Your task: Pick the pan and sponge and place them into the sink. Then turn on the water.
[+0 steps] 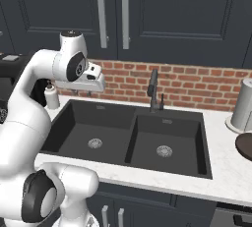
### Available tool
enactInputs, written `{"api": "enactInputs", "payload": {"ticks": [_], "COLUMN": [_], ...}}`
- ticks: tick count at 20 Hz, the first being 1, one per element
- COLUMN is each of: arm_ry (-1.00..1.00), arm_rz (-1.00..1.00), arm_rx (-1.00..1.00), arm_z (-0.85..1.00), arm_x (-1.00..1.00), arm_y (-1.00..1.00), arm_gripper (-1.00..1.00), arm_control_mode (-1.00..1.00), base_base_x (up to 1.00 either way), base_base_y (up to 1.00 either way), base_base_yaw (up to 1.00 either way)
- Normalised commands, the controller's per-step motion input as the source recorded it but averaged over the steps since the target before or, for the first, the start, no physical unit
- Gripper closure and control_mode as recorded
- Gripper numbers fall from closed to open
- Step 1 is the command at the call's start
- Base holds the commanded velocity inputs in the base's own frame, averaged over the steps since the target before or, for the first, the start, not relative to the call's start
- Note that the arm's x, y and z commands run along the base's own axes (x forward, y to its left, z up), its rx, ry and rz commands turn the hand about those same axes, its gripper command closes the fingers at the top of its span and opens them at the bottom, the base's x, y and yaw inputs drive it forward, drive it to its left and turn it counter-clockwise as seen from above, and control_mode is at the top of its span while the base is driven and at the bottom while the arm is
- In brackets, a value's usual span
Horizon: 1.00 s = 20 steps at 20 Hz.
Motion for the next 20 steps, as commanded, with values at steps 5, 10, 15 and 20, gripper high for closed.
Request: {"api": "enactInputs", "payload": {"ticks": [5, 10, 15, 20], "arm_ry": [0.03, 0.02, 0.01, 0.08], "arm_rz": [0.00, 0.00, 0.00, 0.00], "arm_rx": [0.00, 0.00, 0.00, 0.00], "arm_z": [0.00, -0.14, -0.20, -0.29], "arm_x": [-0.16, -0.60, -0.51, -0.17], "arm_y": [0.01, 0.26, 0.59, 0.78], "arm_gripper": [-1.00, -1.00, -1.00, -1.00], "arm_control_mode": [-1.00, -1.00, -1.00, -1.00], "base_base_x": [0.00, 0.00, 0.00, 0.00], "base_base_y": [0.00, 0.00, 0.00, 0.00], "base_base_yaw": [0.00, 0.00, 0.00, 0.00]}}
